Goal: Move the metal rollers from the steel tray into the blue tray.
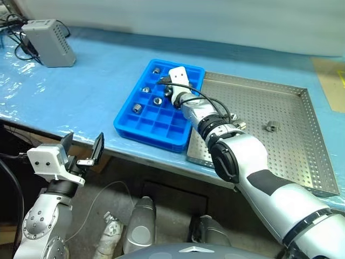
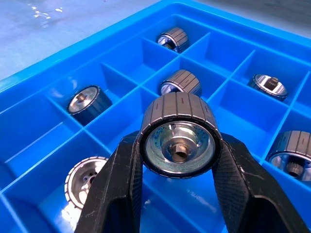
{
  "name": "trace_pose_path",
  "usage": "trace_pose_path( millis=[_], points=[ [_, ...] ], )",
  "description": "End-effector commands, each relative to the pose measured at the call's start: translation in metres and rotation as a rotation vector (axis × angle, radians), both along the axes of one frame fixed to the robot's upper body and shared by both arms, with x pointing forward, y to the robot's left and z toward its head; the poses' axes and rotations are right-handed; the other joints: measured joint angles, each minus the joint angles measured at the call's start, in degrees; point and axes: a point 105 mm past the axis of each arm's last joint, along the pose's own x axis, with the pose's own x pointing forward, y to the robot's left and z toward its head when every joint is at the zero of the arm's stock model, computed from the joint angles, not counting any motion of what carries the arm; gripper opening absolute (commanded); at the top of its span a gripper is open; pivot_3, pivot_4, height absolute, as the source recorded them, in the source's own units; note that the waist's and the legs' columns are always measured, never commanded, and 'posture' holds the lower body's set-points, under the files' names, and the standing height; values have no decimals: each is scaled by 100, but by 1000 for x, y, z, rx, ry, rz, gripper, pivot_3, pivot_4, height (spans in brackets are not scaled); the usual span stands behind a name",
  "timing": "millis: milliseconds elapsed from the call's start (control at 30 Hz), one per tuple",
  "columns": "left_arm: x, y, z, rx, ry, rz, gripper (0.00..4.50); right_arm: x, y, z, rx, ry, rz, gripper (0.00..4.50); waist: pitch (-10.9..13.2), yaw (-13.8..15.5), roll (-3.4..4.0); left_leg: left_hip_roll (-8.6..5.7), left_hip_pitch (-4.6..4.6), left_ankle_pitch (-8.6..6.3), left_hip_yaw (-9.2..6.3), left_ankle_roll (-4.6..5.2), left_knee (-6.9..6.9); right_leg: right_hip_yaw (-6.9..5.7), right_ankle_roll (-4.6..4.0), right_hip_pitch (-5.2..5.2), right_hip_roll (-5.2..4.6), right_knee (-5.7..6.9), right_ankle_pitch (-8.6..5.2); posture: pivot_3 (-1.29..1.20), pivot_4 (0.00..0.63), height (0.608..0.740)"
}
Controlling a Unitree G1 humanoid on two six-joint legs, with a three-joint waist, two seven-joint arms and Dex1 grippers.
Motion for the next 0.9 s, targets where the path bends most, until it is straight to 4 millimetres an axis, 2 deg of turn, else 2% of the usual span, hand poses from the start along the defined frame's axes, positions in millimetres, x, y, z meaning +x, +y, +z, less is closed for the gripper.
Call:
trace_pose_path(
  millis=[33, 333, 400, 433, 500, 733, 767, 900],
  points=[
    [-7, 1, 15, 28, -62, 18, 4483, 5, -2, 21, -25, -67, -35, 1608, 0, 62, 0, 0, 0, 0, 0, 0, 0, 0, 1, 0, 0, 0, 0, 685, 150, 740],
    [-5, 2, 17, 28, -73, 19, 4483, 6, -12, 16, -66, -60, -77, 1608, 0, 260, 1, -3, -1, 0, -1, -4, 0, 7, 5, -7, 2, 6, 1, 671, 150, 740],
    [-4, 1, 16, 27, -73, 13, 4500, 7, -17, 16, -66, -56, -94, 2329, 0, 306, 1, -4, -1, 1, -2, -6, 0, 9, 6, -10, 2, 9, 1, 667, 150, 740],
    [-4, 1, 16, 28, -73, 10, 4500, 8, -19, 16, -68, -59, -105, 2502, 0, 318, 1, -4, -1, 2, -2, -7, 0, 9, 7, -10, 2, 10, 1, 658, 150, 740],
    [-3, 1, 16, 28, -73, 5, 4500, 9, -23, 16, -68, -62, -124, 3144, 0, 332, 1, -5, -1, 2, -2, -7, 0, 9, 7, -10, 2, 10, 1, 651, 150, 740],
    [2, 0, 15, 27, -75, -14, 4500, 11, -37, 12, -31, -40, -190, 3144, 0, 320, 1, -6, 0, 5, -5, -11, 2, 10, 9, -13, 2, 18, 3, 630, 150, 740],
    [3, 0, 15, 27, -75, -16, 4500, 11, -36, 12, -19, -37, -183, 3144, 0, 317, 1, -6, 0, 5, -5, -11, 2, 10, 11, -14, 2, 20, 4, 626, 150, 740],
    [8, -3, 17, 23, -88, -43, 4500, 6, -4, 29, 177, -36, -13, 3144, 0, 298, 1, -6, 0, 5, -5, -12, 3, 11, 27, -17, 3, 25, 13, 618, 150, 740]
  ],
)
